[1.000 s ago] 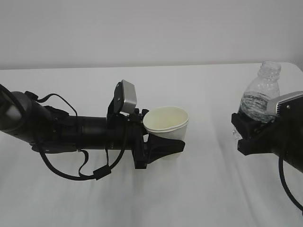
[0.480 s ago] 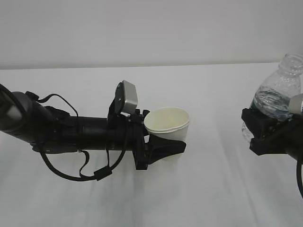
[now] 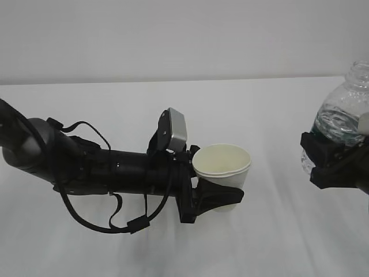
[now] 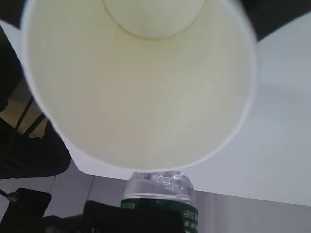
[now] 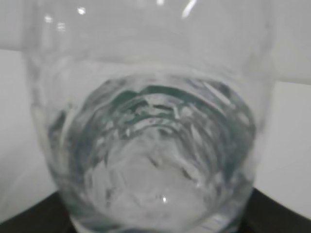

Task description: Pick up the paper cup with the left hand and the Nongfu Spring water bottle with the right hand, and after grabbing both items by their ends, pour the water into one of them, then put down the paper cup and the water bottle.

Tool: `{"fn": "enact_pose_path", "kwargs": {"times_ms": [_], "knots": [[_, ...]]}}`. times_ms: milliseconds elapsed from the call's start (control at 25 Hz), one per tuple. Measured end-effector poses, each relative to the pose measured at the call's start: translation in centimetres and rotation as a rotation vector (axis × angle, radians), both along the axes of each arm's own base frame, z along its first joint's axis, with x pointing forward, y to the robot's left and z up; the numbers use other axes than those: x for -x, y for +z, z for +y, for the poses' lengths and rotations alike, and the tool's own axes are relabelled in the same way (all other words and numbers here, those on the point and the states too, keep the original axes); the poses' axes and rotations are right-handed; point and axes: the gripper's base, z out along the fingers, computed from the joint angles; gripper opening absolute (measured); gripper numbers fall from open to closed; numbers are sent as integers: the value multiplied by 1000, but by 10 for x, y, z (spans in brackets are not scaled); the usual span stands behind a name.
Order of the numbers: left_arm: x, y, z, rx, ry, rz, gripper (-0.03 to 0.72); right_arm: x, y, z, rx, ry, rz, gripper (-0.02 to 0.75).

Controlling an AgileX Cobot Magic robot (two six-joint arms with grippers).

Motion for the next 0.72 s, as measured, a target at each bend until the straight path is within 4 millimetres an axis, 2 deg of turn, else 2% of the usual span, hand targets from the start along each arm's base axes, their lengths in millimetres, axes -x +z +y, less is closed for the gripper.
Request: {"fn": "enact_pose_path", "kwargs": {"times_ms": [320, 720], "knots": [[-9, -8, -7, 8, 11, 41, 467, -4, -2, 0, 15, -8, 46, 406], [-16, 1, -15, 33, 6, 19, 467, -28, 9, 1, 54, -17, 81, 406]]}}
